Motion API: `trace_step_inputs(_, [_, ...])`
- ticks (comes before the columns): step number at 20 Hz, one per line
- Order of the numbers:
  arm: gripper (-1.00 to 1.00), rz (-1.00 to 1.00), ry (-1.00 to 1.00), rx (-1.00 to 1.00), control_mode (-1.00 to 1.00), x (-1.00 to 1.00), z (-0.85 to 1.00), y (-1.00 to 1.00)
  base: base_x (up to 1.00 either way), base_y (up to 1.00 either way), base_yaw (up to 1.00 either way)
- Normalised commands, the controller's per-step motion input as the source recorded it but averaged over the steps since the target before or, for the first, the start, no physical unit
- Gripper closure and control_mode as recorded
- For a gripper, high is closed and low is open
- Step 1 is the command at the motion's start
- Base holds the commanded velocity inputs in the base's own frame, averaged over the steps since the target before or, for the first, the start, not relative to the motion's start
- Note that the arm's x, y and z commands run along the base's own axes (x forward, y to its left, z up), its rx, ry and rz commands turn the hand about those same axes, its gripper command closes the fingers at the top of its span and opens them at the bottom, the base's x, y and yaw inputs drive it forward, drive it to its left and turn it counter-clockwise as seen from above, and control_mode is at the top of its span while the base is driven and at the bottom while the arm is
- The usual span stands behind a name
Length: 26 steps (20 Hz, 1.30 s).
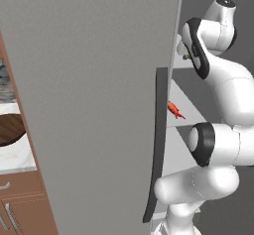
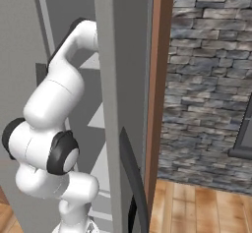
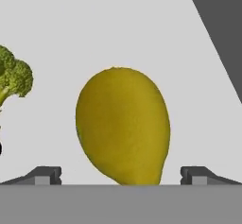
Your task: Take the lemon, broccoli, and fish from the freezer and place them in the bowl on the counter.
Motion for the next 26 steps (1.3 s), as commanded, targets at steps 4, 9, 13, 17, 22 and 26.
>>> trace_step_inputs(4, [-1.00,0.00,-0.12,0.00,-1.00,0.33,0.00,-0.14,0.00,0.00,0.00])
trace_step_inputs(9, [-1.00,0.00,-0.08,0.00,-1.00,0.29,-0.09,-0.03,0.00,0.00,0.00])
trace_step_inputs(13, [-1.00,0.00,0.00,0.00,-1.00,0.15,-0.12,0.00,0.00,0.00,0.00])
trace_step_inputs(17, [-1.00,0.00,0.00,0.00,-1.00,0.00,-0.20,0.01,0.00,0.00,0.00])
trace_step_inputs(22, [1.00,0.00,0.00,0.00,-1.00,0.00,-0.11,0.03,0.00,0.00,0.00])
trace_step_inputs(26, [1.00,0.00,0.00,0.00,-1.00,-0.07,-0.02,0.01,0.00,0.00,0.00])
